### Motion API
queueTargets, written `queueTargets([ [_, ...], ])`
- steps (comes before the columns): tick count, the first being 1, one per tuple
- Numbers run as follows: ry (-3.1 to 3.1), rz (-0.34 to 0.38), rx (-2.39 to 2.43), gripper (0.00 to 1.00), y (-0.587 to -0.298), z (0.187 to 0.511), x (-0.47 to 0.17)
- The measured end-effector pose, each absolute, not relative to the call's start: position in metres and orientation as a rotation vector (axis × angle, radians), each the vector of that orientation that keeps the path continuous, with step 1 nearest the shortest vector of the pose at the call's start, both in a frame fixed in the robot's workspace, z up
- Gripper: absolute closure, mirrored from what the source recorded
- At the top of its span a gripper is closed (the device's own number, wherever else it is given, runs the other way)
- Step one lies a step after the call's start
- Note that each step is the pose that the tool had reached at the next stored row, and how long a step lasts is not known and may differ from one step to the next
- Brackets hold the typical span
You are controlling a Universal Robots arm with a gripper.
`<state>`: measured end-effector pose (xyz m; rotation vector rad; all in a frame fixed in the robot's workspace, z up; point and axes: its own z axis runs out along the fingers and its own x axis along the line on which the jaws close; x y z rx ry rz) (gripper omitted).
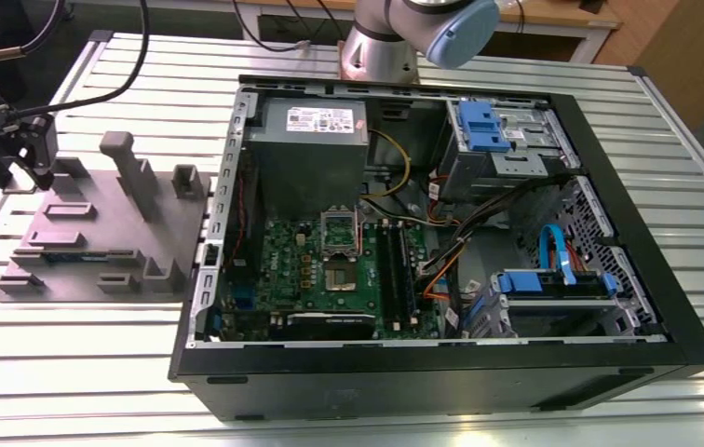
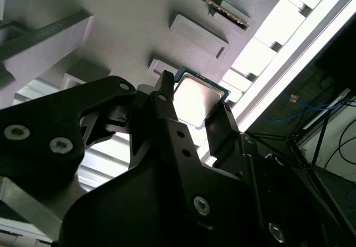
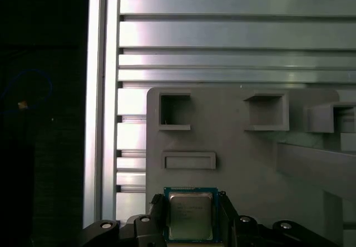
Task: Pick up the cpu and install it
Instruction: 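Pick up the cpu and move it towards the insertion slot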
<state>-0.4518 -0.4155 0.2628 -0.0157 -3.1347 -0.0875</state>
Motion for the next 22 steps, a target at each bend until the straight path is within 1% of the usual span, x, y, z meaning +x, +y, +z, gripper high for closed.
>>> queueTargets([
  [22, -3.135, -0.087, -0.016, 0.53, -0.4155, 0.2674, -0.4518],
])
